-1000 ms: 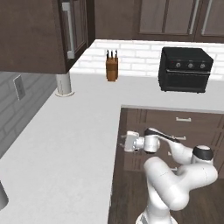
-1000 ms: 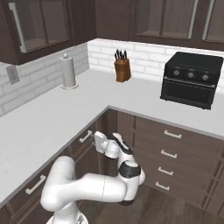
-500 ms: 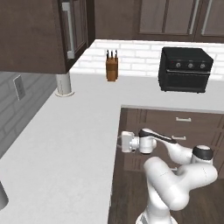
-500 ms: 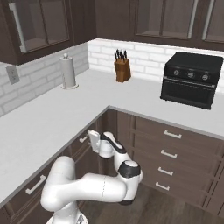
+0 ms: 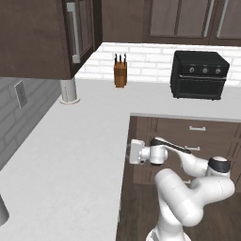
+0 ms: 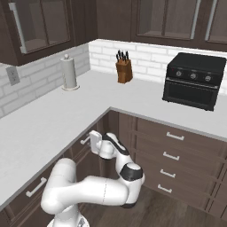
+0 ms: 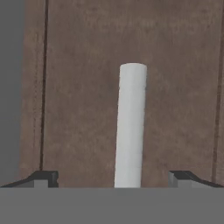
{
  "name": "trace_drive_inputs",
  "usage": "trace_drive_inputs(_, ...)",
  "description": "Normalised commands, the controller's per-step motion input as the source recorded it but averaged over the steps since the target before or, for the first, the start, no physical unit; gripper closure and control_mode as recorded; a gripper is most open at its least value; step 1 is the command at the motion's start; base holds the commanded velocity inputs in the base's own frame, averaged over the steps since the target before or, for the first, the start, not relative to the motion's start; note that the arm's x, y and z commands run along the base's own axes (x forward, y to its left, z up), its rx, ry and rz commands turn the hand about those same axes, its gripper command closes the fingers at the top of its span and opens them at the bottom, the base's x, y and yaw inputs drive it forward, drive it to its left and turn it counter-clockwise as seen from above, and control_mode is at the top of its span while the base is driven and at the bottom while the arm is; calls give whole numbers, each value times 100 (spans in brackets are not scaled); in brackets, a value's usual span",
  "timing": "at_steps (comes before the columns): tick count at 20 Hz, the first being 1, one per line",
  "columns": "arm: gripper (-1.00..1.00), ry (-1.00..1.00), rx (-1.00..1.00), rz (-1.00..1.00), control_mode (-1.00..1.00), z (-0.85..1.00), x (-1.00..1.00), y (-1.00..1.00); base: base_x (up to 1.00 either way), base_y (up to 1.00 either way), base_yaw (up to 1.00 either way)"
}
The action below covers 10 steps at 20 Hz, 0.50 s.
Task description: Take a straw from the drawer in front and place it inside the glass cup on the dining counter.
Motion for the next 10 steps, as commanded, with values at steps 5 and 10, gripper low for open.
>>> trace_drive_inputs(5,-100,0,17,4,-100,-63,12,0,0,0,0)
trace_drive_inputs(10,-100,0,11,2,-100,-62,29,0,0,0,0)
